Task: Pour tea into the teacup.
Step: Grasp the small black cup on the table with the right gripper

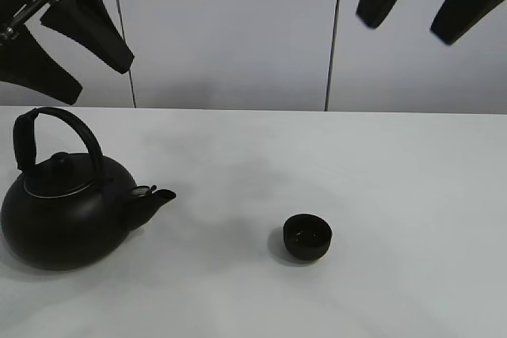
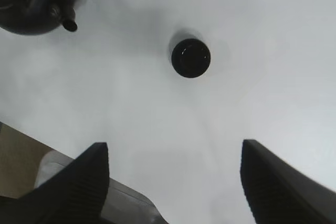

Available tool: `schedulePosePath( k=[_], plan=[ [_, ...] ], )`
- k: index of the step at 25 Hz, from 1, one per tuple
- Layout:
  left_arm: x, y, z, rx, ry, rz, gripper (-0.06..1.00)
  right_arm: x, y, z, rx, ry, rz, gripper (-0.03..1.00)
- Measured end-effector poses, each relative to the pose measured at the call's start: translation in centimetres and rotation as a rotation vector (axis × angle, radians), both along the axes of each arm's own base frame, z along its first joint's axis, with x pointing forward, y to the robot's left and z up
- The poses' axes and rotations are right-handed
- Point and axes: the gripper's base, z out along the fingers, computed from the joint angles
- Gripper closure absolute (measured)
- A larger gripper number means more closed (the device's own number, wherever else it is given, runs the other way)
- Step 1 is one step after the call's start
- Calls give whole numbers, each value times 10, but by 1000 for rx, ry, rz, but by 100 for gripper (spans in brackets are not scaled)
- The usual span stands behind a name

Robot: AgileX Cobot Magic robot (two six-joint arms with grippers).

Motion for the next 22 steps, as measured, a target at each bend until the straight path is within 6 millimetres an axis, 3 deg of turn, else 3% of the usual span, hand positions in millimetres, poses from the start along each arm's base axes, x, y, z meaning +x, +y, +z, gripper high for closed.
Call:
schedulePosePath(
  k=[5,13,22],
  plan=[
    [0,0,0,0,0,0,44,14,29,-39,-121,81,57,48],
    [0,0,0,0,0,0,44,40,43,-89,-195,148,58,47],
    [0,0,0,0,-3,3,44,53,72,-140,-212,181,102,47]
  ],
)
